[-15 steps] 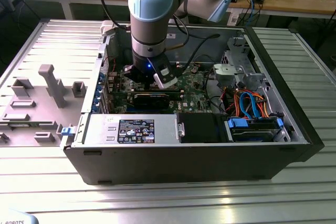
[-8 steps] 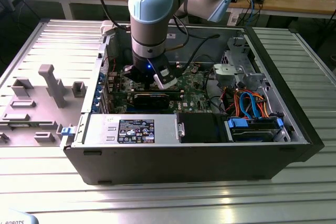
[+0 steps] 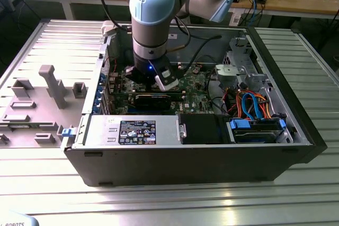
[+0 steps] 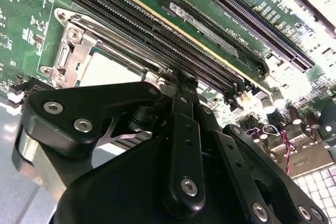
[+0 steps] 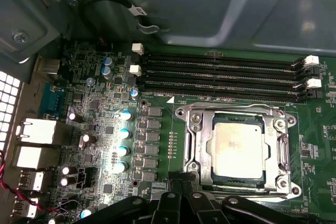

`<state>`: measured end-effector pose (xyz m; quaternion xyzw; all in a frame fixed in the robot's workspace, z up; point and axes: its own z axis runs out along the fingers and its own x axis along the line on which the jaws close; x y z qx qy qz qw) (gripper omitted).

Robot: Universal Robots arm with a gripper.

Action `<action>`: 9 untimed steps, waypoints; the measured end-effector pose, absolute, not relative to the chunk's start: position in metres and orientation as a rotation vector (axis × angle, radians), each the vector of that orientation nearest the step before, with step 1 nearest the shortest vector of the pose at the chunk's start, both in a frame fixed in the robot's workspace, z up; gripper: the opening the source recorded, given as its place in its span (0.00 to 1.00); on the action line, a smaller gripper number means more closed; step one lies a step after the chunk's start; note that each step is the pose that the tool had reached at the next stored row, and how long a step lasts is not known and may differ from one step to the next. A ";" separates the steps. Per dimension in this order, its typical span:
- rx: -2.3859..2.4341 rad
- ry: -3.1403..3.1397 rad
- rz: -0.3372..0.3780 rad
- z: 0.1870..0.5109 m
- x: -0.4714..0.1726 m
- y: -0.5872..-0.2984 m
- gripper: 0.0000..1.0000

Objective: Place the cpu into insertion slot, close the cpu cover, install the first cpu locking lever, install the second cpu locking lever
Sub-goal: 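Install the second cpu locking lever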

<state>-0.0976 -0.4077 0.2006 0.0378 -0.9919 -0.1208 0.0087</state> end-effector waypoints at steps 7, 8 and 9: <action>0.121 -3.098 -0.386 0.203 -0.098 -0.408 0.11; 0.121 -3.096 -0.400 0.203 -0.098 -0.408 0.11; 0.121 -3.095 -0.410 0.203 -0.098 -0.408 0.11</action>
